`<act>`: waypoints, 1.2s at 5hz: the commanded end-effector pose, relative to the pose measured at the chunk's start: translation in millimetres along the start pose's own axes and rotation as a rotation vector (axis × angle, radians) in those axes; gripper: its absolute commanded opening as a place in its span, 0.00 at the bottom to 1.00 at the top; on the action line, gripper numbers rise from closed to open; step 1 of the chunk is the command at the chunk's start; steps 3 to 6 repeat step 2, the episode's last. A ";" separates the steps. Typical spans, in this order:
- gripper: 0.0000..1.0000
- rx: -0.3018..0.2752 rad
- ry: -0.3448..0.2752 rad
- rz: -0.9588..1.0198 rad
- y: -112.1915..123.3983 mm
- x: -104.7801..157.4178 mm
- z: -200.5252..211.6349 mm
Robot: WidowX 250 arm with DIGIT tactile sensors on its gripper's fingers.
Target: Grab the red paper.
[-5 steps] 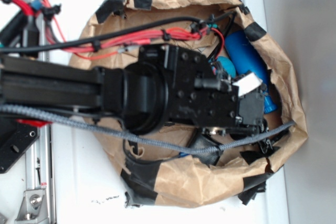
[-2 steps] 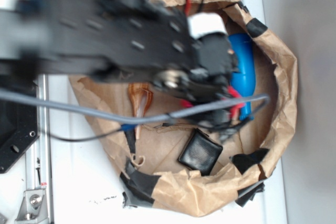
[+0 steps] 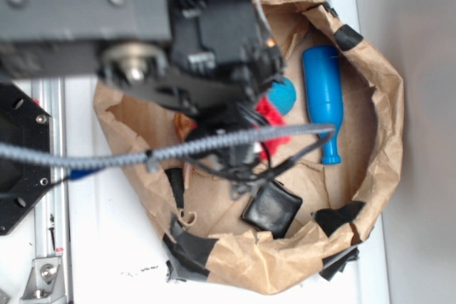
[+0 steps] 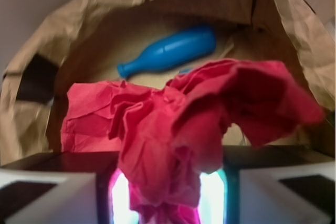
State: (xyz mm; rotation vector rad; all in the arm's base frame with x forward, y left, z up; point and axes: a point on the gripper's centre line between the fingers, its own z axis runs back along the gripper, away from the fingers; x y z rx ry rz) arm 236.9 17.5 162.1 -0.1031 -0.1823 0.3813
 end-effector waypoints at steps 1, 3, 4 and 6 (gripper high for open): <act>0.00 0.127 -0.032 -0.119 16.4 -4.0 3.3; 0.00 0.147 -0.046 -0.113 16.4 -3.2 2.2; 0.00 0.147 -0.046 -0.113 16.4 -3.2 2.2; 0.00 0.147 -0.046 -0.113 16.4 -3.2 2.2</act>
